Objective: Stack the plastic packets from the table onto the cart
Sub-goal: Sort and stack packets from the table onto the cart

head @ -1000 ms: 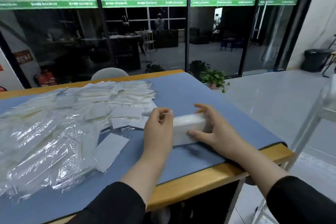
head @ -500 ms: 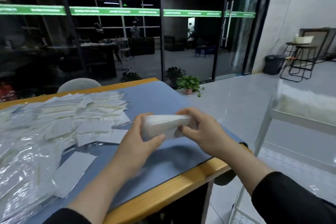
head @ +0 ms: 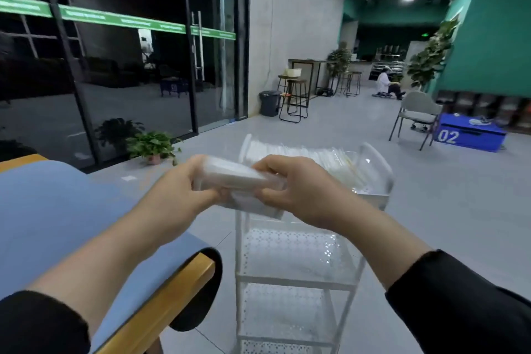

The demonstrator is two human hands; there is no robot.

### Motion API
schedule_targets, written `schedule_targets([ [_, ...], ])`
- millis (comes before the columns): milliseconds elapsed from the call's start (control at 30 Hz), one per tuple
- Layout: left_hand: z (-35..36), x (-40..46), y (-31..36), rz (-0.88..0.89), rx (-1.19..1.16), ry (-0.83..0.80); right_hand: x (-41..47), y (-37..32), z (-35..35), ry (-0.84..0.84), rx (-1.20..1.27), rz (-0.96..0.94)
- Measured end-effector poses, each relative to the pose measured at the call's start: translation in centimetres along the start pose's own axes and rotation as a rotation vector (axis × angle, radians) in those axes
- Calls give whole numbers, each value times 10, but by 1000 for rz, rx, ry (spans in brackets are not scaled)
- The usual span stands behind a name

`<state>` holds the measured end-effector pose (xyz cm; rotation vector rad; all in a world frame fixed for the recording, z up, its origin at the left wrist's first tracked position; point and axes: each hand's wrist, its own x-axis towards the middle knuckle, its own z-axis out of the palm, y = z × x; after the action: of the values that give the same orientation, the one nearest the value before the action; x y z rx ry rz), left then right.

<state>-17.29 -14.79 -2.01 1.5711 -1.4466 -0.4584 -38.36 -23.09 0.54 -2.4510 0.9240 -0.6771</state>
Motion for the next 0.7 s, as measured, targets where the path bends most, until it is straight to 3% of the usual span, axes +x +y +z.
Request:
schedule_targets([
  [200,70,59,33,85,-81,-174,-11,46,-60,96,-206,211],
  [400,107,102,51,165,16,-39,21,96,-124,315,-399,480],
  [567,122,125,46,194,162,-83,60,129,-141,322,-574,601],
  [700,121,134,32,220,257,-75,76,145,-131,298,-736,571],
])
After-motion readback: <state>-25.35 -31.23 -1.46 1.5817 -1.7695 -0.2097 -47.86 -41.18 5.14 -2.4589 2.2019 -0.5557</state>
